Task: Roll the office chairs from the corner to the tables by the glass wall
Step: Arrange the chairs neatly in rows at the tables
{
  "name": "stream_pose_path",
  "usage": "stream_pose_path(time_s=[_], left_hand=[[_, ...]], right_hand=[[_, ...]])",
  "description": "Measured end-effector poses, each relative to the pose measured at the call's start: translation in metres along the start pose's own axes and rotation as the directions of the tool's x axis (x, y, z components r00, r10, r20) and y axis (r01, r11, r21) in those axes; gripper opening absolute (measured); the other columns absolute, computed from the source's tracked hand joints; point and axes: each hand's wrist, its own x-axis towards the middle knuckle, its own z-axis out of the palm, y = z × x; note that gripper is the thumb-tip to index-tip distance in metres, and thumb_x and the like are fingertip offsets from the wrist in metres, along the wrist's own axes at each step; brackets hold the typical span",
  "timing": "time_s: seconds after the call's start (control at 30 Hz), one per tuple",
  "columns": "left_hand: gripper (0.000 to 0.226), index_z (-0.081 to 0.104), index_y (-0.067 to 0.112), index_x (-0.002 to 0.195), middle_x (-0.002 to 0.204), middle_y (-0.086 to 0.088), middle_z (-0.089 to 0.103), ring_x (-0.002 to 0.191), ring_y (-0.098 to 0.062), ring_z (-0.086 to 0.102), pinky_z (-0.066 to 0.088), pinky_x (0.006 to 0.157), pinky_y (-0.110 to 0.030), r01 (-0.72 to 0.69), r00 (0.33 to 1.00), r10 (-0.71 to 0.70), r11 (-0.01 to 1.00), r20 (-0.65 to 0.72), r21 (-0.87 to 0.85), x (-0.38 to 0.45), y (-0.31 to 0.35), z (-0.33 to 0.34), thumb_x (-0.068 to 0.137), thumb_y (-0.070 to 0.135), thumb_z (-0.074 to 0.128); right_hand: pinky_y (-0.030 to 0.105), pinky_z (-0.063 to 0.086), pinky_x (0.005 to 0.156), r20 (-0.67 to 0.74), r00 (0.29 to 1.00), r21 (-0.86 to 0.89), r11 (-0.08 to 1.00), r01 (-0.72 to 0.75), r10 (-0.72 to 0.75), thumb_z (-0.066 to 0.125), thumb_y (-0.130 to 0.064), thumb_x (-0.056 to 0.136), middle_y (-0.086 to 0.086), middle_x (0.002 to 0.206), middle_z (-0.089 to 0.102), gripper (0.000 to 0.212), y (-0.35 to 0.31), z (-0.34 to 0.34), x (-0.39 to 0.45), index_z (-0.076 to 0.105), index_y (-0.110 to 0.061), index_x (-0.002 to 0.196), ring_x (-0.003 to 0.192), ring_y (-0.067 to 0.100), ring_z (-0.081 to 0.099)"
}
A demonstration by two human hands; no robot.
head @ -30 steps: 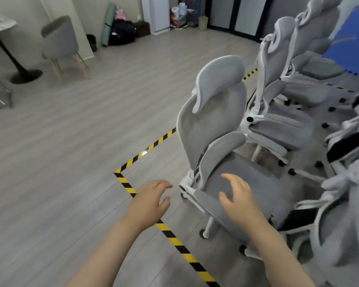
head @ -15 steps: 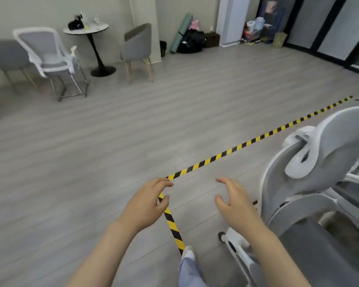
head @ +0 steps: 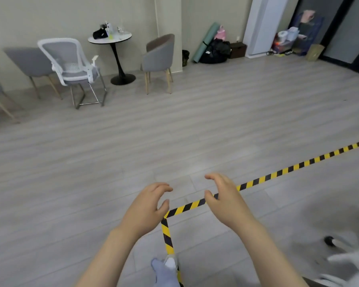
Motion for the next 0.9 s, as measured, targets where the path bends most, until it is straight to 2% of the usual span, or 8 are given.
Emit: stream_pose_path(time_s=[0.1, 0.27, 0.37, 0.47, 0.6, 0.73, 0.9], left_hand=[[0.032, 0.054, 0.030, 0.129, 0.138, 0.016, 0.047, 0.130, -0.003, 0.038, 0.025, 0.104, -0.014, -0.034, 0.999, 0.034, 0.999, 0.017, -0.001, 0.067, -0.009, 0.006, 0.097, 0.028, 0.050], [0.032, 0.052, 0.031, 0.131, 0.139, 0.019, 0.045, 0.131, -0.001, 0.037, 0.028, 0.105, -0.016, -0.141, 0.985, 0.141, 0.990, 0.097, -0.009, 0.194, -0.004, 0.013, 0.099, 0.031, 0.047], [0.033, 0.051, 0.031, 0.132, 0.139, 0.020, 0.044, 0.130, 0.000, 0.036, 0.027, 0.102, -0.013, -0.257, 0.951, 0.253, 0.966, 0.177, 0.000, 0.272, 0.017, 0.016, 0.099, 0.032, 0.046], [0.033, 0.053, 0.027, 0.131, 0.138, 0.015, 0.048, 0.130, -0.004, 0.039, 0.023, 0.101, -0.010, -0.355, 0.907, 0.348, 0.935, 0.235, -0.016, 0.345, 0.050, 0.031, 0.098, 0.029, 0.049], [0.032, 0.055, 0.026, 0.130, 0.134, 0.017, 0.048, 0.128, -0.001, 0.039, 0.016, 0.095, 0.002, -0.470, 0.830, 0.470, 0.879, 0.300, -0.076, 0.418, 0.115, 0.072, 0.098, 0.026, 0.049], [0.033, 0.052, 0.031, 0.131, 0.137, 0.019, 0.046, 0.130, -0.001, 0.038, 0.028, 0.105, -0.015, -0.576, 0.714, 0.578, 0.805, 0.394, -0.138, 0.470, 0.190, 0.136, 0.098, 0.030, 0.048], [0.032, 0.055, 0.027, 0.129, 0.134, 0.015, 0.050, 0.126, -0.003, 0.042, 0.026, 0.098, -0.009, -0.665, 0.597, 0.673, 0.719, 0.438, -0.199, 0.525, 0.305, 0.209, 0.097, 0.027, 0.049]], right_hand=[[0.022, 0.031, 0.106, -0.020, 0.999, -0.016, 0.999, -0.042, 0.042, 0.049, -0.023, 0.096, -0.017, 0.138, 0.039, 0.041, 0.025, -0.008, 0.051, 0.044, -0.026, 0.136, 0.132, 0.004, 0.030], [0.026, 0.037, 0.102, -0.099, 0.980, 0.011, 0.985, -0.172, 0.173, 0.048, -0.025, 0.096, -0.024, 0.130, 0.036, 0.040, 0.062, -0.045, 0.132, 0.043, -0.029, 0.135, 0.130, 0.007, 0.036], [0.023, 0.035, 0.095, -0.206, 0.939, 0.042, 0.961, -0.274, 0.276, 0.048, -0.026, 0.096, -0.021, 0.132, 0.039, 0.039, 0.085, -0.080, 0.165, 0.044, -0.032, 0.134, 0.123, 0.008, 0.042], [0.021, 0.029, 0.094, -0.299, 0.881, 0.084, 0.929, -0.359, 0.368, 0.048, -0.025, 0.096, -0.022, 0.130, 0.038, 0.038, 0.118, -0.116, 0.177, 0.045, -0.031, 0.134, 0.124, 0.001, 0.033], [0.021, 0.028, 0.096, -0.403, 0.770, 0.131, 0.864, -0.486, 0.494, 0.049, -0.021, 0.095, -0.019, 0.133, 0.041, 0.040, 0.174, -0.164, 0.177, 0.047, -0.028, 0.133, 0.132, 0.005, 0.031], [0.023, 0.030, 0.101, -0.504, 0.654, 0.169, 0.807, -0.566, 0.564, 0.055, -0.017, 0.092, -0.009, 0.136, 0.047, 0.041, 0.242, -0.218, 0.171, 0.051, -0.021, 0.132, 0.132, 0.012, 0.038], [0.022, 0.029, 0.100, -0.560, 0.575, 0.205, 0.772, -0.602, 0.597, 0.055, -0.017, 0.092, -0.007, 0.135, 0.047, 0.038, 0.325, -0.305, 0.164, 0.051, -0.020, 0.130, 0.131, 0.014, 0.039]])
